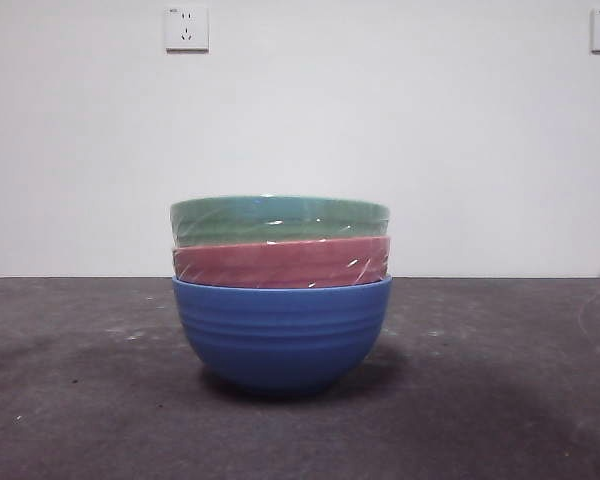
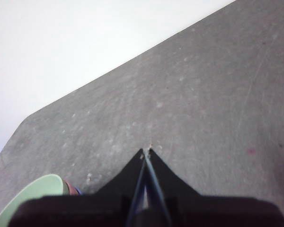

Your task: Pick up the green bowl on the top,put the green bowl on the left,pick up the red bowl in the middle,put the red bowl on the right

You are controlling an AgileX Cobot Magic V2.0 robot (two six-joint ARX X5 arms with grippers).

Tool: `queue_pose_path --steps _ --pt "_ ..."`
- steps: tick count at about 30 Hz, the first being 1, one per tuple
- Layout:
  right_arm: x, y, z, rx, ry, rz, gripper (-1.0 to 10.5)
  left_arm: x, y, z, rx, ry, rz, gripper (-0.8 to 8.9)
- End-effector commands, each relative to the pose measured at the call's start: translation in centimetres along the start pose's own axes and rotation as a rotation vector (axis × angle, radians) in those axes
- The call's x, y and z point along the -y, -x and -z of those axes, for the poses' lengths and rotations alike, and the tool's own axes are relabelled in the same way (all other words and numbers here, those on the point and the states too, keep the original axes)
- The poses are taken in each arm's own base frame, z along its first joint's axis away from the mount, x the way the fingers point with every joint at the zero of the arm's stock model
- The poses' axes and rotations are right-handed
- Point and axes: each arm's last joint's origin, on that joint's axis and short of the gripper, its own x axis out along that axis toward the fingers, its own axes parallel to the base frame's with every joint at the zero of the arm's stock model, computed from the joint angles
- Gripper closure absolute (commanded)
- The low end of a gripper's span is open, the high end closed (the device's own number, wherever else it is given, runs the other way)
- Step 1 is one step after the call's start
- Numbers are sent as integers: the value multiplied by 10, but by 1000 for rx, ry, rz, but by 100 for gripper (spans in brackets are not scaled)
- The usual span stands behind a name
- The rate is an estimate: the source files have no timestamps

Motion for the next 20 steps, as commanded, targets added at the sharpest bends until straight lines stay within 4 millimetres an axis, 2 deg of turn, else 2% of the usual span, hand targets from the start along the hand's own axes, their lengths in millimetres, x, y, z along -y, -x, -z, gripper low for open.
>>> queue_pose_path --steps 1,9,13,16,17,20 --pt "-10 -2 -19 -13 75 0 963 8 -6 -18 -43 -67 43 821" --pt "-37 -15 -67 -156 297 -86 962 21 -27 -56 -230 -145 102 821" --pt "-47 -23 -81 -246 328 -201 961 24 -38 -64 -351 -147 146 817" --pt "-50 -28 -87 -267 327 -228 908 28 -43 -66 -394 -146 185 808" --pt "-51 -30 -88 -269 326 -227 870 29 -45 -66 -400 -146 194 780" --pt "-50 -34 -88 -282 319 -218 698 33 -47 -66 -406 -127 203 501"
